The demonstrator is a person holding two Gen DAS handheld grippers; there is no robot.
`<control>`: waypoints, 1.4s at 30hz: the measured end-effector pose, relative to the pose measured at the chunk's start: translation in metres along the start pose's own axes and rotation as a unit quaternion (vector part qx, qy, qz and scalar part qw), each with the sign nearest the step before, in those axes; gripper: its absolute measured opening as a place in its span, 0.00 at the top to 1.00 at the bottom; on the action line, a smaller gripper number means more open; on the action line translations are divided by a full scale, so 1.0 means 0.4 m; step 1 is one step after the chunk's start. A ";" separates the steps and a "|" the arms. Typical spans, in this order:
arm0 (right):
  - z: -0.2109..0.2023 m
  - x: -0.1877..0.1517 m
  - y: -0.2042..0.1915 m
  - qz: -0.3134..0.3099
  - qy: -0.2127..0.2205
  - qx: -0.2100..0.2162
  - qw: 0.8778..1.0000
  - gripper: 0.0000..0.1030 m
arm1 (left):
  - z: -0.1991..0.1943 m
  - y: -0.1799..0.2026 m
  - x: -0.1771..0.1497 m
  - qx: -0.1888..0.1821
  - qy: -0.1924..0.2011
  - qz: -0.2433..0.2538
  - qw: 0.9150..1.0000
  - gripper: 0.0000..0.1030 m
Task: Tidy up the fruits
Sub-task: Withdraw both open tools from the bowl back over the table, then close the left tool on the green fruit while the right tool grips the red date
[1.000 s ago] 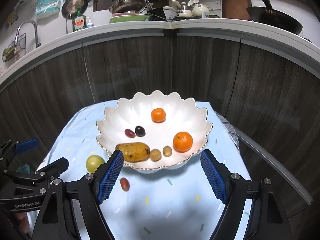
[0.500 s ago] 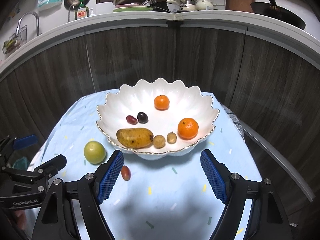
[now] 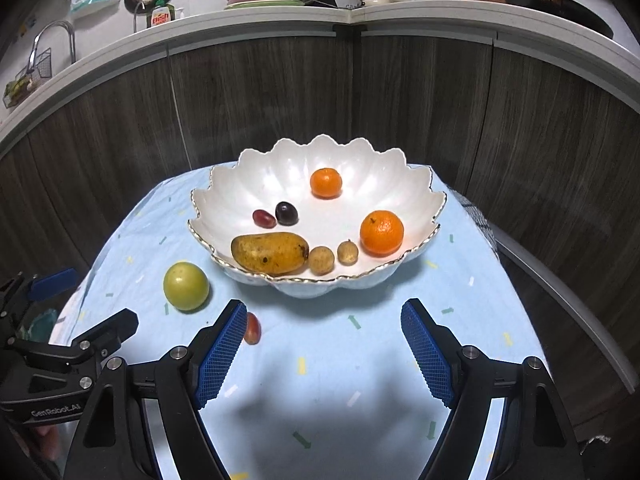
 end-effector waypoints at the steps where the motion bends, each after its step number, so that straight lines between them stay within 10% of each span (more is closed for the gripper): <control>1: 0.002 -0.003 0.000 0.000 -0.001 0.000 1.000 0.22 | 0.003 0.002 -0.003 -0.001 -0.001 0.001 1.000 0.05; 42: 0.135 -0.064 -0.096 -0.023 -0.049 0.056 0.997 0.33 | 0.182 0.013 -0.003 -0.056 -0.032 0.091 0.994 0.19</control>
Point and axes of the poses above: each gripper's, at about its wrist camera, not at the fingertips, and z roughly the way its jaws point, y to its right, x to its top, the point moved 9 cm from there along z, roughly the way its jaws point, and after that the axes turned 7 degrees about y, right-handed, at the moved point
